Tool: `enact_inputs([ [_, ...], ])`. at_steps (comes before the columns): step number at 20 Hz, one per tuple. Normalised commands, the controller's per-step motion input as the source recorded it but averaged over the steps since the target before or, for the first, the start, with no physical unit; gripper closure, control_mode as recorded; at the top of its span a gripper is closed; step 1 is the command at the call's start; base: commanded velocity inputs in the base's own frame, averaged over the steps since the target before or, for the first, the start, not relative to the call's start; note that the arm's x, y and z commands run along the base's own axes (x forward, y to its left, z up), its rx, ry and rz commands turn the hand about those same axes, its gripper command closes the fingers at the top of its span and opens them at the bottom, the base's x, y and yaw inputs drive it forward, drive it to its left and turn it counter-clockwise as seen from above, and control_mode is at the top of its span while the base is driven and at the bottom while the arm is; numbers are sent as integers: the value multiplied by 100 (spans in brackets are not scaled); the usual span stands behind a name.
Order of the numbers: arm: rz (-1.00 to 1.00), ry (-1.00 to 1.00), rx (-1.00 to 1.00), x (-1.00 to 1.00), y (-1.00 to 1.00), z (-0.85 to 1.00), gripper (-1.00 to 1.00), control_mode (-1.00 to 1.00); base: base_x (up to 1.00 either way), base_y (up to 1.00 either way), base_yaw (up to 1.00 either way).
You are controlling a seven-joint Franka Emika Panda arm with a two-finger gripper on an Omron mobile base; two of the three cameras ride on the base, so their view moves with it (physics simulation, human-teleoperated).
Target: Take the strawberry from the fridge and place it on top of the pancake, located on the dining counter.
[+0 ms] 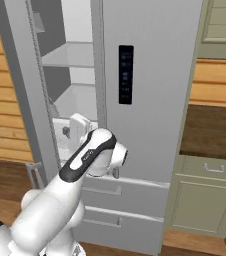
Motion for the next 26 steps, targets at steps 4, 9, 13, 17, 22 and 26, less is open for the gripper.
enact_inputs([
  [4, 15, 0, 0, 18, 44, -5, 100, -100, 0, 0, 0],
  [9, 11, 0, 0, -1, 83, 0, 100, -100, 0, 0, 0],
  [13, 16, 0, 0, -57, 97, 6, 100, -100, 0, 0, 0],
  [17, 17, 6, 6, -94, 89, 23, 100, -100, 0, 0, 0],
  [22, 11, 11, 1, -62, 100, 6, 100, -100, 0, 0, 0],
  [26, 0, 13, -8, -2, 100, 0, 100, -100, 0, 0, 0],
])
